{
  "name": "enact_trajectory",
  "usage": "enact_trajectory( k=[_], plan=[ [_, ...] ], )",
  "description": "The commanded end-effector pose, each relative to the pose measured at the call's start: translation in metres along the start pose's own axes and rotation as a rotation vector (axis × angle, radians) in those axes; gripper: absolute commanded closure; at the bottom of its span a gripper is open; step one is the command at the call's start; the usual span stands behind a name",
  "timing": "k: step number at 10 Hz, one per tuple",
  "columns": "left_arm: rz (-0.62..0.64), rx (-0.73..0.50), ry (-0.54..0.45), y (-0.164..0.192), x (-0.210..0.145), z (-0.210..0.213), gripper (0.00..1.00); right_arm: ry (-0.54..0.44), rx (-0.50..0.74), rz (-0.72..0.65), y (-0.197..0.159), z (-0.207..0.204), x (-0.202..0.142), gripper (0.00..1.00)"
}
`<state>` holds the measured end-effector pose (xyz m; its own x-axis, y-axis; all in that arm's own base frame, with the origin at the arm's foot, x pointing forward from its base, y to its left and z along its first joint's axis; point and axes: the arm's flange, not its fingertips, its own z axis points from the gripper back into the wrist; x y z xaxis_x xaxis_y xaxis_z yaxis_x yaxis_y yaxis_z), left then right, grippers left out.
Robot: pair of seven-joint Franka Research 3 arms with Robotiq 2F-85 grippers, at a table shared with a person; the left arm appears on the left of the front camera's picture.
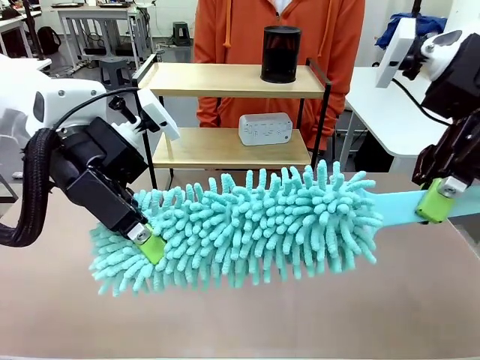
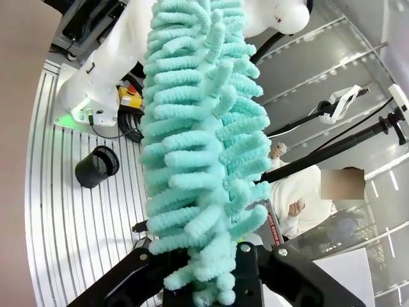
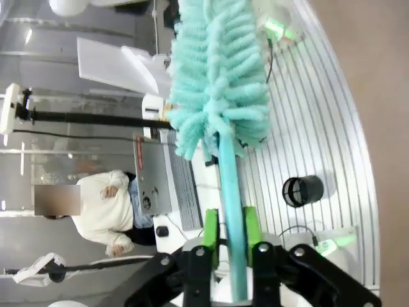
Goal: Clean the shelf.
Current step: Hand the Duster back to the human.
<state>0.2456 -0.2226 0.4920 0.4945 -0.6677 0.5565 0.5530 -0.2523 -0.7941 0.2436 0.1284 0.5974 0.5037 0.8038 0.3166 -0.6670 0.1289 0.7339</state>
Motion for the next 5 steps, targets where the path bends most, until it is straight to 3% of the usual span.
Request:
enact_trajectory(
  k=[1,2,3,4,5],
  plan=[
    [-0.011,0.008,0.011,-0.002,-0.008,0.003,1.00,-0.291,-0.035,0.005,0.000,0.012,-0.018,0.00],
    [0.001,0.008,0.008,-0.002,-0.010,0.005,1.00,-0.467,-0.047,-0.039,-0.009,0.016,-0.027,0.28],
    [0.006,0.010,0.000,-0.001,-0.012,0.008,1.00,-0.698,-0.043,-0.137,-0.022,0.024,-0.038,0.00],
    [0.006,0.016,-0.011,-0.002,-0.015,0.011,1.00,-0.904,-0.028,-0.237,-0.033,0.034,-0.055,0.00],
    [0.001,0.024,-0.034,-0.004,-0.017,0.016,1.00,-1.009,-0.062,-0.323,-0.044,0.040,-0.072,0.00]
  ],
)
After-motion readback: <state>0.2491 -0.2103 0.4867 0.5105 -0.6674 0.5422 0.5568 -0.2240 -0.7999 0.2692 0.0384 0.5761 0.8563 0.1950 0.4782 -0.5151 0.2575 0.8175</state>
